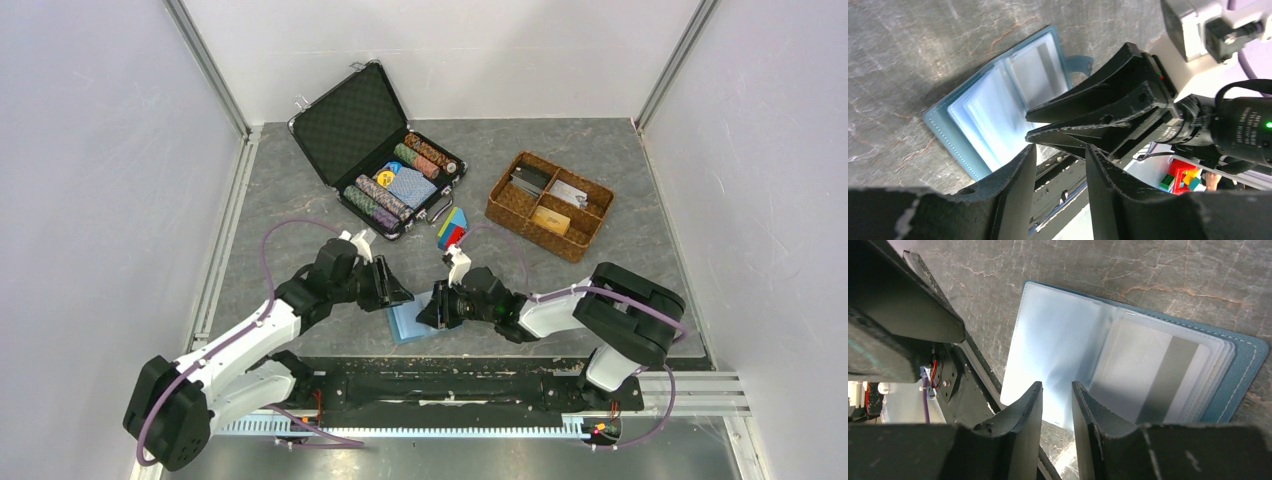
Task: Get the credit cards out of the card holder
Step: Open the card holder at the center of the board.
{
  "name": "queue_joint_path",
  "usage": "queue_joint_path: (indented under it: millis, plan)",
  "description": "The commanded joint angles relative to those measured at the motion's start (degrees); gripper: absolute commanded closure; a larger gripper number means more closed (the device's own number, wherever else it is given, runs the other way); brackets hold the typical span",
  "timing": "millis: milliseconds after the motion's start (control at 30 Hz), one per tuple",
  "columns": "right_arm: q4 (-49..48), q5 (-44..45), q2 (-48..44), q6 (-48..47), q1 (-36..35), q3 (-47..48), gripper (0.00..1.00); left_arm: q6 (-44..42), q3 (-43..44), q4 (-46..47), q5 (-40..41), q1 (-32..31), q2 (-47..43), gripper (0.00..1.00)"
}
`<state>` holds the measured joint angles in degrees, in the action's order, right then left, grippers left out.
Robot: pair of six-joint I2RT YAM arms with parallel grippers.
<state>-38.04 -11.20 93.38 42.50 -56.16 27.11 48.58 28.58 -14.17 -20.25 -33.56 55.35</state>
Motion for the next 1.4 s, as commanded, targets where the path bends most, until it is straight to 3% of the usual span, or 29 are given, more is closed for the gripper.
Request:
queue_joint_path:
  millis: [0,267,700,933,1367]
  plan:
    - [-1.0,2.7,0.5,0.5,-0.7,-0.6,0.70,1.4,1.8,5.5,-3.4,-0.3,0.9,0.54]
    - [1.0,5.2,-2.1,0.8,-1.0,-1.5,0.71,-0.1,0.3,7.1,-3.0,-0.2,7.8,0.64]
    - [14.7,14.2,-14.6,-6.0,-0.2,-1.6,0.58,-1.3,-3.9,11.4,-3.4,-0.2,16.5,0.67]
    - [16.3,13.3,-15.3,-7.2,2.8,-2.0,0.56,-1.2,-5.9,13.5,-3.5,-0.2,20.4,0.68]
    - [16.6,11.4,-12.0,-8.1,3.3,-1.0,0.55,-1.4,-6.3,12.8,-3.0,-0.2,19.5,0.68]
